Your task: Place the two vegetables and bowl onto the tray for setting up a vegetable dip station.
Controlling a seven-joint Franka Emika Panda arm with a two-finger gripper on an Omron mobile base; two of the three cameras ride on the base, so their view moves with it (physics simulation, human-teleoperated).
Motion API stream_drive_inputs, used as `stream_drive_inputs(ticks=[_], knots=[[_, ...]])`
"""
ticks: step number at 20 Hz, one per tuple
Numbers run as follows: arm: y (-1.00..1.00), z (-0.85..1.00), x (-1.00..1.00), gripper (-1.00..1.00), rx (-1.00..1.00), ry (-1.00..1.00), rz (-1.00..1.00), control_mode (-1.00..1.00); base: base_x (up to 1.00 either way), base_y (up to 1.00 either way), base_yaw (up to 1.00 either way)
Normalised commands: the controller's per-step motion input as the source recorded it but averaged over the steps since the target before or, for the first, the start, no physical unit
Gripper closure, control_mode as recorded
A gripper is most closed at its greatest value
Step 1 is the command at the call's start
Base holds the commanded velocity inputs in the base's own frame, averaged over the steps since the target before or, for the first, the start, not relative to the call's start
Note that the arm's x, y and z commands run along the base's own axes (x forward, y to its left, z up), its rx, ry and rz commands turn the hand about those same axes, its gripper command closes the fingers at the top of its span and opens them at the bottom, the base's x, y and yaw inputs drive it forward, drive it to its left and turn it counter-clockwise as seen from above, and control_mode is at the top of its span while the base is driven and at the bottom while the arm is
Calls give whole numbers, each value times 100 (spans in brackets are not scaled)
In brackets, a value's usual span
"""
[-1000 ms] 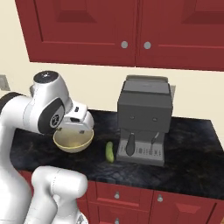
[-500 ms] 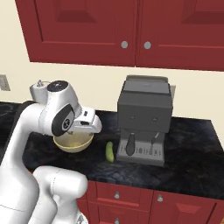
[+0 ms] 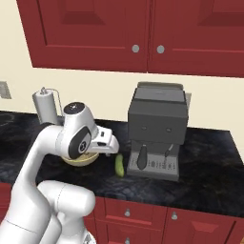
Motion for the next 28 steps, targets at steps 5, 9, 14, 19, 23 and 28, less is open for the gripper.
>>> stream_drive_inputs(ticks=[5, 9, 14, 19, 23, 28], knots=[[-12, -47, 17, -100, -1, 0, 0, -100, 0, 0, 0], [0, -35, 27, -100, -1, 0, 0, -100, 0, 0, 0], [0, -32, 29, -100, -1, 0, 0, -100, 0, 0, 0], [0, -34, 30, -100, -1, 0, 0, -100, 0, 0, 0], [0, -30, 30, -100, -1, 0, 0, -100, 0, 0, 0], [-2, -18, 29, -100, 0, 2, 0, -100, 0, 0, 0]])
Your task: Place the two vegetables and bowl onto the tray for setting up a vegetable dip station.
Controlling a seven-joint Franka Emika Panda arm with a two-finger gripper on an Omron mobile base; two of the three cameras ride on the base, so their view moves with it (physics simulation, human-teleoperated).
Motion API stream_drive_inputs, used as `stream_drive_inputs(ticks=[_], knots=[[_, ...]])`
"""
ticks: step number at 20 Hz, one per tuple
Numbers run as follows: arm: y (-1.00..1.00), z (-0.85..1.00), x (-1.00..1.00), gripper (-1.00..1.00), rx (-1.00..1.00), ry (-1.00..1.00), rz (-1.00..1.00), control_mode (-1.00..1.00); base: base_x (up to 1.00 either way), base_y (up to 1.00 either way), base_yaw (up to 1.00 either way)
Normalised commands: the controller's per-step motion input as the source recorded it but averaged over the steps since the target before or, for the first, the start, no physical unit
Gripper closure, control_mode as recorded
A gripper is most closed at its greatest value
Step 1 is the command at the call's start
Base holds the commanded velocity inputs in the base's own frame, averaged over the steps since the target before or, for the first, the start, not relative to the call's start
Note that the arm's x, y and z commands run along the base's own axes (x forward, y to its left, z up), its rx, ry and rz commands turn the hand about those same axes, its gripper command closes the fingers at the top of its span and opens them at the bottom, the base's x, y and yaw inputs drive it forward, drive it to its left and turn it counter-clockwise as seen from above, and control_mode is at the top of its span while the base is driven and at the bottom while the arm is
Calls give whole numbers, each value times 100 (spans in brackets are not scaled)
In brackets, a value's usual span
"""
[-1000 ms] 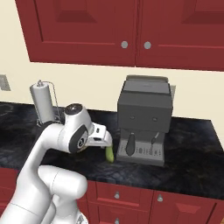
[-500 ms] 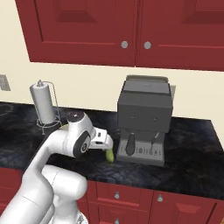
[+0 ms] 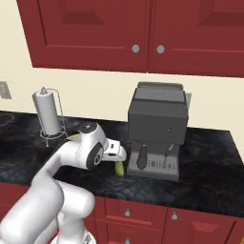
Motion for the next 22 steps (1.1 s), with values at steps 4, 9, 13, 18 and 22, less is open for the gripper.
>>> stream_drive_inputs(ticks=[4, 9, 13, 18, 22], knots=[[-7, -23, 25, -100, 0, 1, 0, -100, 0, 0, 0], [-19, -26, 26, -100, 0, 0, 2, -100, 0, 0, 0], [-11, -31, 19, -100, 0, 0, 3, -100, 0, 0, 0], [-3, -28, 15, -100, 0, 1, 3, -100, 0, 0, 0], [0, -24, 10, -100, 0, 2, 2, -100, 0, 0, 0]])
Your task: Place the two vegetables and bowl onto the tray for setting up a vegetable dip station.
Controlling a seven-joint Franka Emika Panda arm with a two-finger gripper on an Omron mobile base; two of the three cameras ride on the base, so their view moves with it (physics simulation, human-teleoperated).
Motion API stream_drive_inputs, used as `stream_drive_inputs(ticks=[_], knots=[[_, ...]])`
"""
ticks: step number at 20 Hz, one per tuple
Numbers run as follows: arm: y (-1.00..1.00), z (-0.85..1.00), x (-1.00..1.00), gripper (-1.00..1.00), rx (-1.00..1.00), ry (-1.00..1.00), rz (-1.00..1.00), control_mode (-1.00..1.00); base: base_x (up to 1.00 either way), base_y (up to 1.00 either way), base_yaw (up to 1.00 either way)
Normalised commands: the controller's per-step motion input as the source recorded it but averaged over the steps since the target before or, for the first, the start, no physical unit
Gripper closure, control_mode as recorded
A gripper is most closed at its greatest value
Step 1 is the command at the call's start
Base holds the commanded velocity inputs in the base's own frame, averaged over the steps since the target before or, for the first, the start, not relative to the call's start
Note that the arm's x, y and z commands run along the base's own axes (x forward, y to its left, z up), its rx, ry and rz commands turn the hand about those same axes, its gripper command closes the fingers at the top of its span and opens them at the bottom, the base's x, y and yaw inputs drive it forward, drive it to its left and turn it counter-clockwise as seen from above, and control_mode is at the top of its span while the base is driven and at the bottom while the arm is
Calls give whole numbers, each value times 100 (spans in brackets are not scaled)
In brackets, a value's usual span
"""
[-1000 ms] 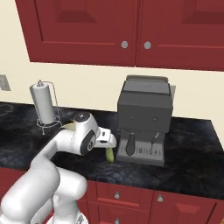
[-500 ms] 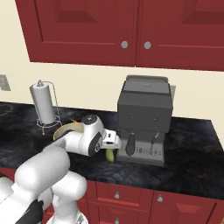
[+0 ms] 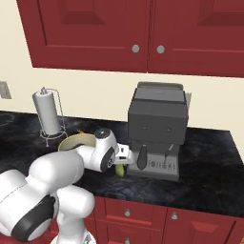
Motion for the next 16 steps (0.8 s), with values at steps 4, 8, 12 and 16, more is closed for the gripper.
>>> stream_drive_inputs(ticks=[4, 8, 12, 16], knots=[[0, -25, 7, -100, 0, 2, 2, -100, 0, 0, 0], [0, -25, 6, -100, 0, 1, 2, -100, 0, 0, 0], [0, -19, 5, 100, 0, 1, 1, -100, 0, 0, 0], [0, 0, 0, 100, 0, 0, 0, -100, 0, 0, 0]])
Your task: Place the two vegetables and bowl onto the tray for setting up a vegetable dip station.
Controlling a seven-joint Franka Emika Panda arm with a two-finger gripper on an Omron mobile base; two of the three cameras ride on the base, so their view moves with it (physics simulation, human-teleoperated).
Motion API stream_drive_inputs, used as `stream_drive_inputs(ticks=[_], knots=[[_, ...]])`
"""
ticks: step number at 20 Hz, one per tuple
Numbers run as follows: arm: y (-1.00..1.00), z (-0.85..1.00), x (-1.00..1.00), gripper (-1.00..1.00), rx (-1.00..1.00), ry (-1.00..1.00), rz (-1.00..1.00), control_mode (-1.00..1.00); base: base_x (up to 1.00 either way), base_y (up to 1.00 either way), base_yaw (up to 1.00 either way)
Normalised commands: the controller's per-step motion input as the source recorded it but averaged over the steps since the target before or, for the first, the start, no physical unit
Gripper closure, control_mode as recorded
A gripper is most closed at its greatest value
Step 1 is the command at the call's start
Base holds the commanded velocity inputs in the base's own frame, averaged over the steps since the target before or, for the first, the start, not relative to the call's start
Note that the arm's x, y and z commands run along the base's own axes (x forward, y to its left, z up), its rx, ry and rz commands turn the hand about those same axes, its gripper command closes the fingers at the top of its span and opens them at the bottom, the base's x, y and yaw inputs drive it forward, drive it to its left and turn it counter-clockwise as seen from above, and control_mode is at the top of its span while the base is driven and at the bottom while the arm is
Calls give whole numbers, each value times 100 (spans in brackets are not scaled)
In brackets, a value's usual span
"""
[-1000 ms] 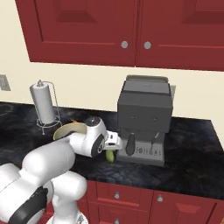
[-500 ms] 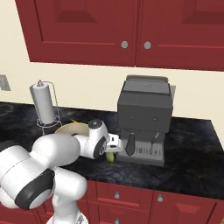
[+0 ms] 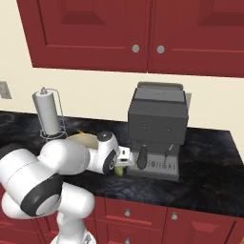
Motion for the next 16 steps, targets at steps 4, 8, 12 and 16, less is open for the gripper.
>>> stream_drive_inputs(ticks=[4, 8, 12, 16], knots=[[0, 2, -12, 100, 0, -5, 0, -100, 0, 0, 0], [0, 9, -43, 100, -1, -9, 0, -100, 0, 0, 0], [0, 12, -68, 100, 0, -7, 0, -100, 0, 0, 0], [0, 12, -85, 100, 0, -6, 0, -100, 0, 0, 0]])
